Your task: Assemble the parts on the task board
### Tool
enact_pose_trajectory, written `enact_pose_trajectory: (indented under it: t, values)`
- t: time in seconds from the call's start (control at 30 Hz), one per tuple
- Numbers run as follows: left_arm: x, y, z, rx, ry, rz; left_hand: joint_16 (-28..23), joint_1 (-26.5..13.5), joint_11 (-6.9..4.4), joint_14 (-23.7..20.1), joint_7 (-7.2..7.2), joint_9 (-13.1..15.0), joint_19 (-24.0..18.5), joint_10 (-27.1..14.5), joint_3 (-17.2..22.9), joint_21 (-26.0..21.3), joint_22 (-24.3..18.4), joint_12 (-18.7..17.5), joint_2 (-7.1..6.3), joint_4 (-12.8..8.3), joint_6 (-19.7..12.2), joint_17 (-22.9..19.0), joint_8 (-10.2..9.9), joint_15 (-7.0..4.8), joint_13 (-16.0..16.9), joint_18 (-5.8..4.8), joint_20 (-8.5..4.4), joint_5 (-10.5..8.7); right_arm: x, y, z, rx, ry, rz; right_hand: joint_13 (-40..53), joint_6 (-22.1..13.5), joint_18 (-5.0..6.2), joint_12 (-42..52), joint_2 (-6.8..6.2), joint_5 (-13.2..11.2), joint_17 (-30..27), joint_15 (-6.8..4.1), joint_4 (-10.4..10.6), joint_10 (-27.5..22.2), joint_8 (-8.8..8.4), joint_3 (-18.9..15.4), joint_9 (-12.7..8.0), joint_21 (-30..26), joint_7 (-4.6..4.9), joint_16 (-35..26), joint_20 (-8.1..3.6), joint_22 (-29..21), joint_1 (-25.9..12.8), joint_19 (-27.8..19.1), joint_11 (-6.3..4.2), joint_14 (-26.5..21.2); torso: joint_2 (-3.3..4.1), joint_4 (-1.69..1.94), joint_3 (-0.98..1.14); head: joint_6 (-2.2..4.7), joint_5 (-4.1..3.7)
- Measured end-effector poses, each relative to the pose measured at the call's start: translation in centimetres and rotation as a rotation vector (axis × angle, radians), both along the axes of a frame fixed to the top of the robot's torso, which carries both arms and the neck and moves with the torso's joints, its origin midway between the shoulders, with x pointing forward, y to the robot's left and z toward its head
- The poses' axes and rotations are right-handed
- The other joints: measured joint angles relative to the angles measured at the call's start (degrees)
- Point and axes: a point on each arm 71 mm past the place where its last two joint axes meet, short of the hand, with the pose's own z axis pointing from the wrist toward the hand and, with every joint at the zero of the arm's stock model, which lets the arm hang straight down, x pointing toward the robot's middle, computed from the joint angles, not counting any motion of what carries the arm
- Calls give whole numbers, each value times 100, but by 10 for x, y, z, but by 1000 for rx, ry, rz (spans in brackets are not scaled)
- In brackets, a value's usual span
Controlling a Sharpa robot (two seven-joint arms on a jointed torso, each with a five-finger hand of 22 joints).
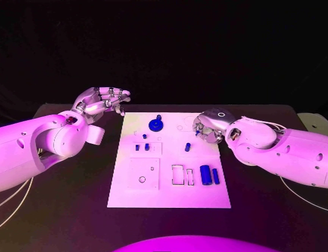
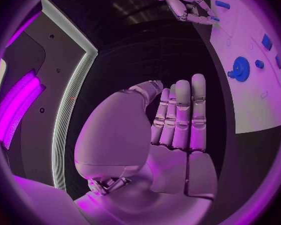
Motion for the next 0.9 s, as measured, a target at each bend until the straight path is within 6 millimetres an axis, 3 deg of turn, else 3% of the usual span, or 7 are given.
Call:
enact_pose_trajectory:
  t: [0.4,0.67,0.9]
  values:
    - [1,1,-1,4,7,2,-22,0,-1,0,-2,-6,0,-42,0,-22,-6,24,0,0,-41,-12,0,0,0,0,0,0,-12,-2,19,65,-34,17,-8,-2,3,-34,-31,-44,0,-20,0,22,-1,0,18,23,-1,0,0,-1,-34,0,-19,-20,-1,-3,-1,7,12]
    - [1,0,-1,4,10,0,-22,0,20,-21,-2,-6,0,-62,0,-22,-11,24,0,0,-41,-12,-32,21,-1,0,0,0,-38,32,31,147,-25,112,-10,-5,6,-34,-9,-55,0,-20,0,27,-17,-1,18,67,-3,0,0,-1,-56,0,-13,-20,-1,-3,3,25,108]
    - [2,-6,-1,0,11,-9,-22,0,20,-21,-2,-6,0,-62,0,-22,-11,24,0,0,-41,-12,-32,21,-1,0,0,0,-54,67,33,197,-2,195,-13,-14,8,-35,-9,-56,-8,-20,0,28,-26,-1,15,67,-9,0,0,-2,-56,0,-13,-20,-5,10,-7,-7,285]
